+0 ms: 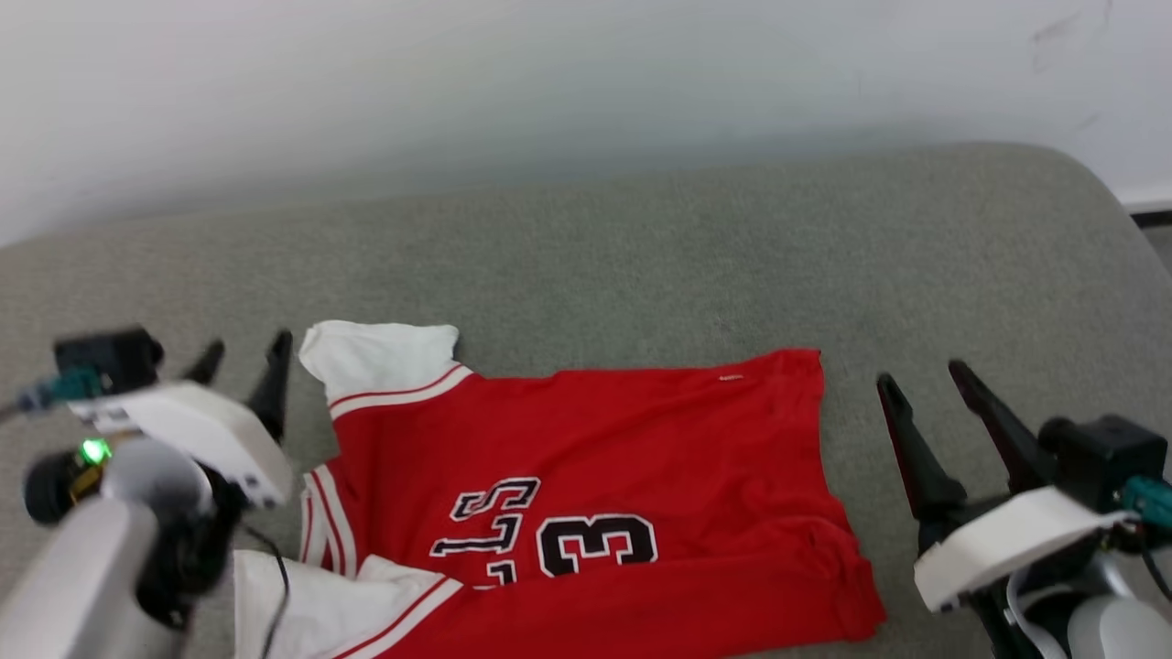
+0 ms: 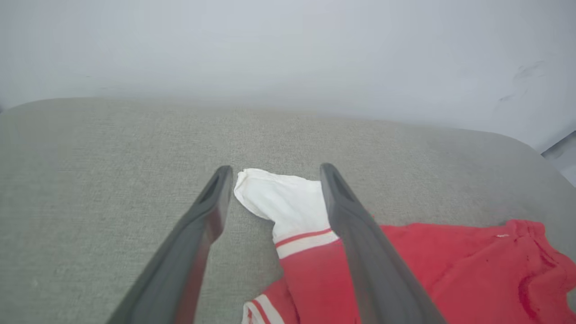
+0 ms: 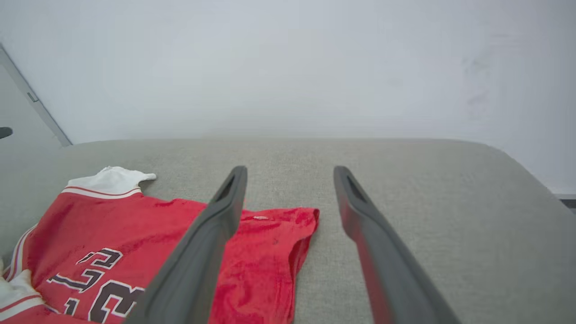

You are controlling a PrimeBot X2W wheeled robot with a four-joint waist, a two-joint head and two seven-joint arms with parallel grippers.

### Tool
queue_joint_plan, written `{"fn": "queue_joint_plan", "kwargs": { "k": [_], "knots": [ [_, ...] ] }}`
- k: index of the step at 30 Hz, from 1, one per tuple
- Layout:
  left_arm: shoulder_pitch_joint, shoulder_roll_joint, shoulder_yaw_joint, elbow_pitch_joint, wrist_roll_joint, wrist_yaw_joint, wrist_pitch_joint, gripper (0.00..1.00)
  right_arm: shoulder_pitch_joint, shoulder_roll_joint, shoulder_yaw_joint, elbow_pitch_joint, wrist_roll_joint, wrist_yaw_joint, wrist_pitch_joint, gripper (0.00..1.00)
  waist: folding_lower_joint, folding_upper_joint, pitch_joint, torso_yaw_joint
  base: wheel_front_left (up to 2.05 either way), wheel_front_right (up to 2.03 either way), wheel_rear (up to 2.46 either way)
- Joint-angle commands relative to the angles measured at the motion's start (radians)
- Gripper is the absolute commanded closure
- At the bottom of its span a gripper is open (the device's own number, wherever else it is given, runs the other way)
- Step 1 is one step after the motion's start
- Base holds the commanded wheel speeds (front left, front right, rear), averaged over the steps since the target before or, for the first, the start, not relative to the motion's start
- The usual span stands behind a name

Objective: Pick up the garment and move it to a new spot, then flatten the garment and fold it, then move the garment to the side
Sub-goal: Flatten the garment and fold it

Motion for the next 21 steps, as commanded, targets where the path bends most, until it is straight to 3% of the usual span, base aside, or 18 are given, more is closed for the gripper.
{"fn": "queue_joint_plan", "kwargs": {
  "k": [1, 6, 12, 18, 21],
  "knots": [
    [-0.055, 0.012, 0.006, 0.010, -0.006, -0.013, 0.018, 0.00, -0.028, 0.009, 0.000, -0.008, -0.004, 0.000, -0.014, 0.00, 0.0000, 0.0000, 0.085, -0.047, 0.00, 0.00, 0.00],
    [-0.242, 0.056, 0.000, 0.084, -0.045, -0.079, 0.159, 0.00, -0.104, 0.036, 0.008, -0.021, -0.001, 0.000, -0.050, 0.00, 0.0000, 0.0000, 0.211, -0.089, 0.00, 0.00, 0.00],
    [-0.392, 0.125, -0.046, 0.191, -0.099, -0.154, 0.412, 0.00, -0.150, 0.058, 0.020, 0.001, 0.003, 0.000, -0.065, 0.00, 0.0000, 0.0000, 0.290, -0.128, 0.00, 0.00, 0.00],
    [-0.445, 0.196, -0.105, 0.288, -0.106, -0.143, 0.652, 0.00, -0.168, 0.071, 0.030, 0.028, 0.021, 0.000, -0.073, 0.00, 0.0000, 0.0000, 0.328, -0.150, 0.00, 0.00, 0.00],
    [-0.431, 0.194, -0.124, 0.337, -0.119, -0.127, 0.720, 0.00, -0.174, 0.075, 0.036, 0.041, 0.032, 0.000, -0.075, 0.00, 0.0000, 0.0000, 0.341, -0.155, 0.00, 0.00, 0.00]
  ]
}}
